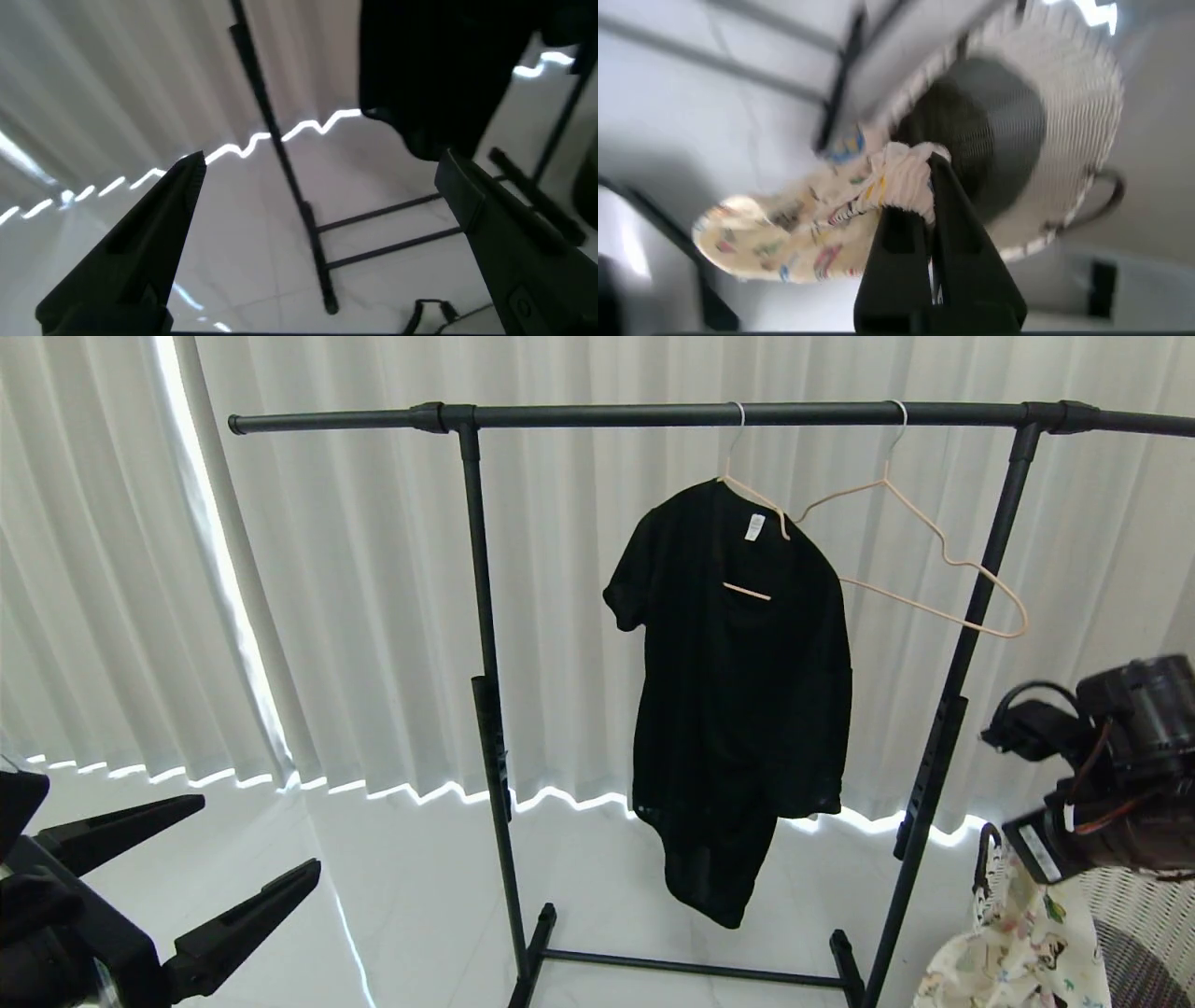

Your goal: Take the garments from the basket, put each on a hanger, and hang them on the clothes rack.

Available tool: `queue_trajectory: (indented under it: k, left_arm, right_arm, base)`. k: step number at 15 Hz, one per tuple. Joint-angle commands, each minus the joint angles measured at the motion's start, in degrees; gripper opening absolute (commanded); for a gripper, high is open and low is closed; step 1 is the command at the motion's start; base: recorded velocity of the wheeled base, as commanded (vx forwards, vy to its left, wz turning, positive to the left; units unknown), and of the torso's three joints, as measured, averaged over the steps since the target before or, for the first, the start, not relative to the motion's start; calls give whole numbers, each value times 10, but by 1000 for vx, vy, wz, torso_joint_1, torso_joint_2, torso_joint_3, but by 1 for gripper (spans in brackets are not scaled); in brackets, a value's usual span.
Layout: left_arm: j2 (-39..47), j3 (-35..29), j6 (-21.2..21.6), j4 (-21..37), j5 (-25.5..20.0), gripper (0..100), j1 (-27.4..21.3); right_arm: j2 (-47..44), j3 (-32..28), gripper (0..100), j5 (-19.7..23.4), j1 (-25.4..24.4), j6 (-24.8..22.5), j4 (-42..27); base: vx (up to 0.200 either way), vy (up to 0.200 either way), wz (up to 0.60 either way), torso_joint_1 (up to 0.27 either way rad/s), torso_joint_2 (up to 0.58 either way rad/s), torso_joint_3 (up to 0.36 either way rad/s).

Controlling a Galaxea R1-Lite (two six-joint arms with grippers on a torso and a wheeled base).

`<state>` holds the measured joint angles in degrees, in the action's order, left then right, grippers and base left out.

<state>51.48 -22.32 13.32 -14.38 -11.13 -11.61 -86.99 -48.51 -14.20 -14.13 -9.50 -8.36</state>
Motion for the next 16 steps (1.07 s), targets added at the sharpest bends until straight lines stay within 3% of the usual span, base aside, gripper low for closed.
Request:
queue_trajectory:
  k: [1,4,6,10,13,16]
  left_arm:
    - [49,-39,-2,0,-7,100,-51]
    - [122,-92,-14,-31,-7,100,-138]
    - [159,-109,-65,-73,-7,100,-189]
    - [210,-142,-139,-91,-7,100,-247]
    - [231,-147,-198,-91,-8,100,-283]
    - [250,-149,-211,-92,-8,100,-312]
  right_arm:
    - [46,-154,0,21,-90,45,-87]
    - [42,-273,0,60,-150,48,-134]
    - [36,-309,0,80,-178,48,-133]
    - [31,-352,0,215,-196,48,-111]
    - [9,-361,0,232,-213,48,-58]
    - [-23,-384,0,233,-243,48,-32]
  base:
    - [0,0,0,0,0,0]
    - [0,0,0,0,0,0]
    - [0,0,0,0,0,0]
    - [0,0,0,0,0,0]
    - [0,0,0,0,0,0]
    - [0,0,0,0,0,0]
